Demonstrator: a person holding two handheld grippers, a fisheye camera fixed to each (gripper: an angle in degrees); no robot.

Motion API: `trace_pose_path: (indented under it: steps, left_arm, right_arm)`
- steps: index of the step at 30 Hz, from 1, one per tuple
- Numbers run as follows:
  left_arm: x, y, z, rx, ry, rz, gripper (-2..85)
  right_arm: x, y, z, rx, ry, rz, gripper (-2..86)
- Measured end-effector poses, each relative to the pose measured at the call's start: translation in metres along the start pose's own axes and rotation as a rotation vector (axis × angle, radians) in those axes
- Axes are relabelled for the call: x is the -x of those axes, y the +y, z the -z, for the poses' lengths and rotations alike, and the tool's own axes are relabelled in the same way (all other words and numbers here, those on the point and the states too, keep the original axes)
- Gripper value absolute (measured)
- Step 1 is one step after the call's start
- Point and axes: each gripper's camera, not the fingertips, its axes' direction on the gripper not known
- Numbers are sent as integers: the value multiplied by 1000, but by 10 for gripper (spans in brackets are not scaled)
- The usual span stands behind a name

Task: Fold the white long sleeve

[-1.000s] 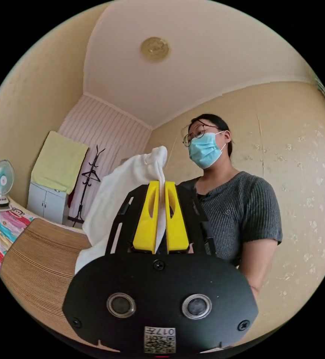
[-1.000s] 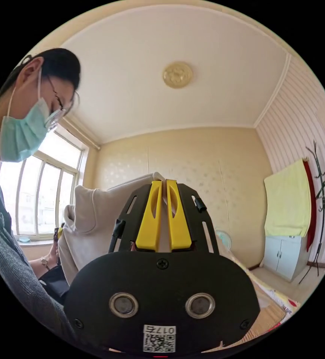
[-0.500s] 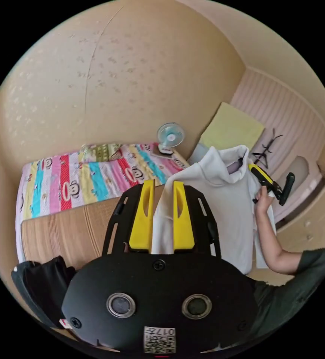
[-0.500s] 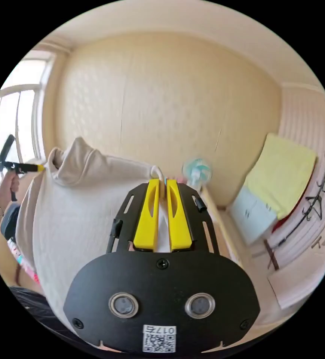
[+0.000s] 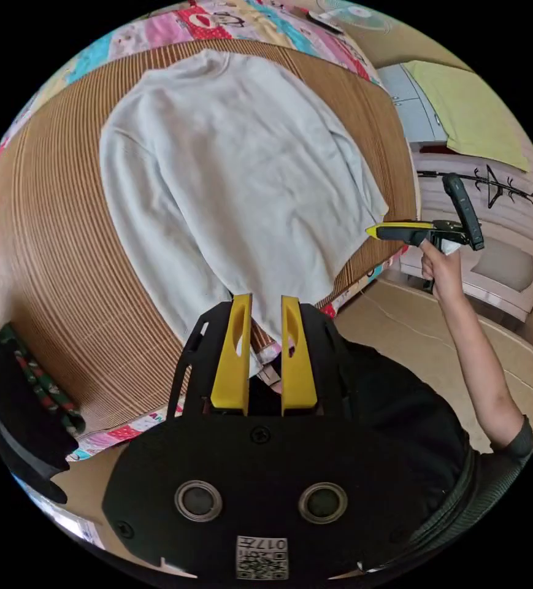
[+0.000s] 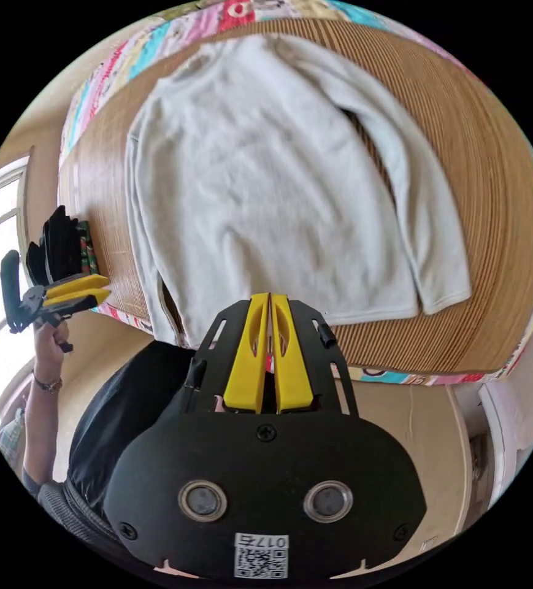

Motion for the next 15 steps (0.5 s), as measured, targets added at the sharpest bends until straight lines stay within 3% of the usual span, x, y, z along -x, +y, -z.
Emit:
trace_pose_path:
  steps: [5,7,15]
  left_arm:
    - [5,-42,-33,92,118,60,61]
    - [0,-60,-37,129,111,38,5]
    - [13,-84,-66,339,-167,-52,-10]
  right_arm:
    - [-58,-7,-13,90,-6,-12,4]
    - [-81,-17,-13,129,31,-14,4]
    - [-108,-11,-38,245,4,39,5]
